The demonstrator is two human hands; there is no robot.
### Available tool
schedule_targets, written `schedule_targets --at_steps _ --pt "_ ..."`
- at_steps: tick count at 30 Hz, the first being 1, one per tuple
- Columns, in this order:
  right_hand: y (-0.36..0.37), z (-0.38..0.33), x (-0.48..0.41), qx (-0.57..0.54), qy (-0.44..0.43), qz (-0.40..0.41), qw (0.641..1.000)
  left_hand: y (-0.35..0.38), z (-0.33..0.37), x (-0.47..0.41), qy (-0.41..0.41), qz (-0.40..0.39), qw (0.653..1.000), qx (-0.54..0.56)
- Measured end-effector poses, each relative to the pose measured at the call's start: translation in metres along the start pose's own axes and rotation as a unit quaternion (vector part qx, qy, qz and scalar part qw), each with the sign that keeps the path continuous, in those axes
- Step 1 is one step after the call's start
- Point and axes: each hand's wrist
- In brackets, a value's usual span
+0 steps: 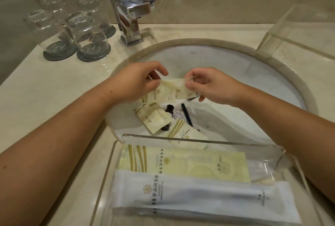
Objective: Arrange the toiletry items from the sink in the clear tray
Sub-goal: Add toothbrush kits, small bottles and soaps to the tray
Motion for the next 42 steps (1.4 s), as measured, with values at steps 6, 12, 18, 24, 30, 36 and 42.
schedule_targets --at_steps 6,12,18,24,30,36,42 --pt "-0.015 -0.041 0.026 -0.076 0.002 0.036 0.996 -0.028 0.017 0.012 -0.008 0.028 0.993 0.117" --pt "-0.011 -0.084 0.066 -0.062 -0.032 0.047 0.996 -0.052 0.046 0.038 0.012 0.062 0.985 0.162" --pt "0.011 -0.11 0.104 -0.089 -0.061 0.085 0.991 -0.062 0.072 0.075 0.037 0.088 0.981 0.168" --pt "0.028 -0.125 0.142 -0.093 -0.073 0.091 0.989 -0.061 0.091 0.112 0.066 0.087 0.978 0.179" --pt "0.035 -0.119 0.172 -0.149 -0.032 0.123 0.981 -0.063 0.078 0.151 0.058 0.004 0.977 0.207" --pt "0.045 -0.117 0.197 -0.231 0.013 0.082 0.969 -0.057 0.078 0.173 0.076 -0.02 0.971 0.224" --pt "0.062 -0.117 0.215 -0.24 0.028 0.049 0.969 -0.054 0.084 0.189 0.088 -0.033 0.963 0.252"
Point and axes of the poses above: each hand's wrist, its own x-axis away from the middle knuckle, its own y-axis out of the palm, z = x × y, and after that the axes turned 9 degrees about -x, right-handed
